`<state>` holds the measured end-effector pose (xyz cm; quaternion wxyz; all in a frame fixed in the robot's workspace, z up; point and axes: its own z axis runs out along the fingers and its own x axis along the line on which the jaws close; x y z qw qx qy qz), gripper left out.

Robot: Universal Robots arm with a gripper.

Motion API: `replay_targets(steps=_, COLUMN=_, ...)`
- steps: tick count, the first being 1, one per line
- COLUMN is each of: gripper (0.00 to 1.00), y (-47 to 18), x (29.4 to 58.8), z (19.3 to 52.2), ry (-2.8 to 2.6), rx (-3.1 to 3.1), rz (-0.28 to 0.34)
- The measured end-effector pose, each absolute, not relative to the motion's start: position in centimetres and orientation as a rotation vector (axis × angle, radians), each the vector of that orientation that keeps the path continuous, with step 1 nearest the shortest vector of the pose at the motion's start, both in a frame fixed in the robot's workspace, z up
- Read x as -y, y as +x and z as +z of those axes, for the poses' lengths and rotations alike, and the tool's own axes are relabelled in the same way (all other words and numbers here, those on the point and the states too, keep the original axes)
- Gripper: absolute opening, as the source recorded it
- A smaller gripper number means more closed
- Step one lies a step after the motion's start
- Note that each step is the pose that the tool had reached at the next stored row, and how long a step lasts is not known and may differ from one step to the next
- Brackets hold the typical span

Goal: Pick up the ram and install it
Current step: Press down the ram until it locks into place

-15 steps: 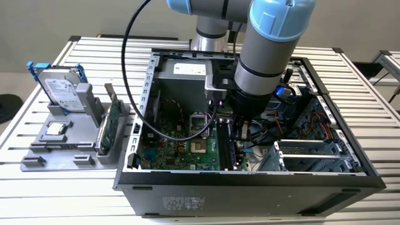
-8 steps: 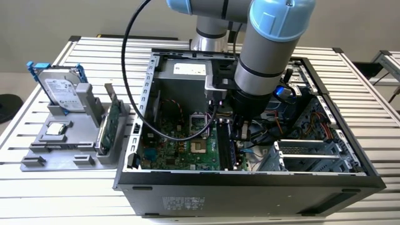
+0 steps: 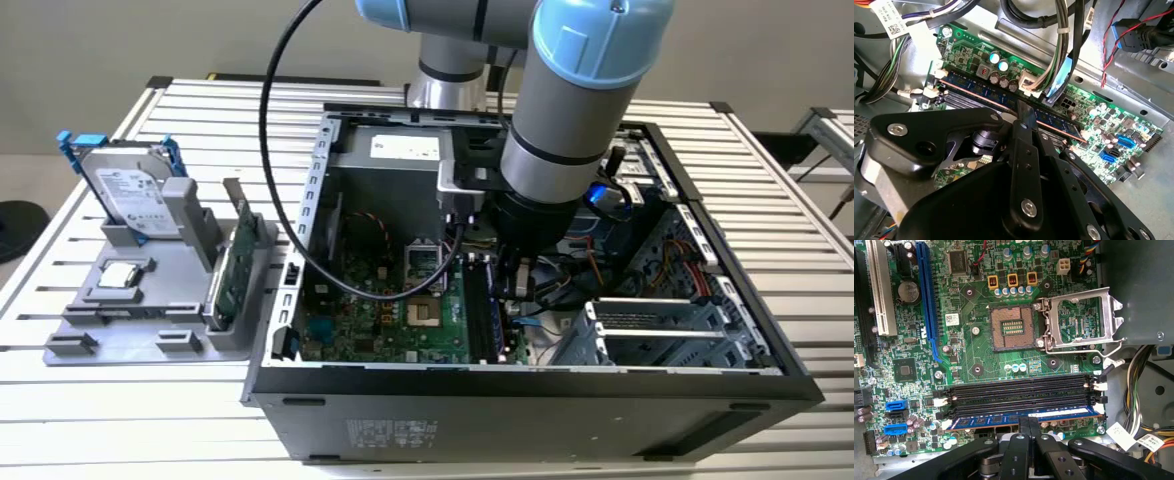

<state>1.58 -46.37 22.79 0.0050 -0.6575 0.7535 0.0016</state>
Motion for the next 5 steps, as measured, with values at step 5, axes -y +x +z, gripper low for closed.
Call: replay_targets(steps=5, gripper=0.0, y=1.58, x=46.37, z=22.79, ry=-2.059, rx=-2.36, rz=0.005)
